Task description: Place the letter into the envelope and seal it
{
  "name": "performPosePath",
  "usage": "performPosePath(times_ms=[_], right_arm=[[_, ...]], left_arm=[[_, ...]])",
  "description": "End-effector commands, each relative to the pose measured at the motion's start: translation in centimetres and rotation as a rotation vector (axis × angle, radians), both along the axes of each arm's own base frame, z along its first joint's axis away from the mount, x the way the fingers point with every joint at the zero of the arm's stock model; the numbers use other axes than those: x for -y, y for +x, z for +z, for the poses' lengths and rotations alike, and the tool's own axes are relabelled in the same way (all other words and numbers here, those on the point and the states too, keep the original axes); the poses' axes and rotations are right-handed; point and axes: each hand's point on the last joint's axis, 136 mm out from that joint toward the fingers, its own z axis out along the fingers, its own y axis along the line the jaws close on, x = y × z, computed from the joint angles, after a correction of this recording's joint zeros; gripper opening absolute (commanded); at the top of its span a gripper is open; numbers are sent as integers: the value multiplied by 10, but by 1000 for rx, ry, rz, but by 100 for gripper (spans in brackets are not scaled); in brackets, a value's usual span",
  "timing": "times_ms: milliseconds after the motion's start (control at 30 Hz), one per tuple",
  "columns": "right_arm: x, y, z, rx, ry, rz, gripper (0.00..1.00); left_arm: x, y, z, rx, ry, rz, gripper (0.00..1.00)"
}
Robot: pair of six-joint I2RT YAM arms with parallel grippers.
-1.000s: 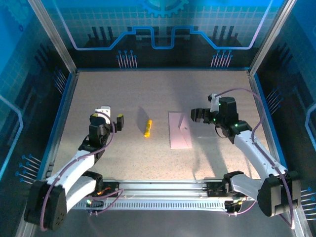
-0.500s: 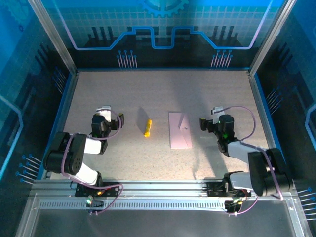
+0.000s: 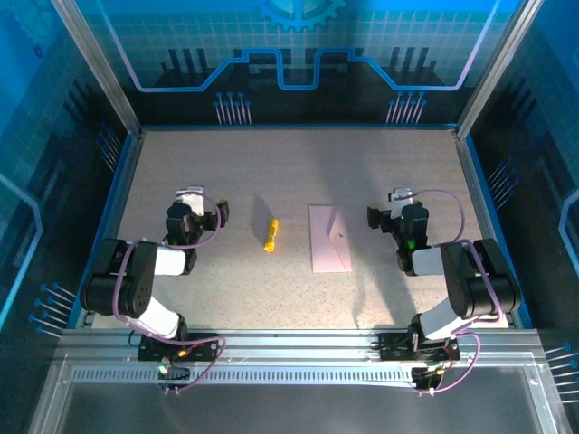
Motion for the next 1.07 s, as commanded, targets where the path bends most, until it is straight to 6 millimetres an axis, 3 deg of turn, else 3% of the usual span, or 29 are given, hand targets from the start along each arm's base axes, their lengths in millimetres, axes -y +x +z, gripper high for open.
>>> performPosePath(times_ms=[0, 267, 1033], right_arm=[[3, 9, 17, 61, 14, -5, 100], [-8, 10, 15, 47, 12, 66, 100], [-8, 10, 16, 49, 13, 66, 100]], left_arm=[[0, 3, 5, 11, -19, -8, 99], [0, 4, 5, 11, -20, -10, 99], [0, 3, 5, 10, -20, -10, 99]])
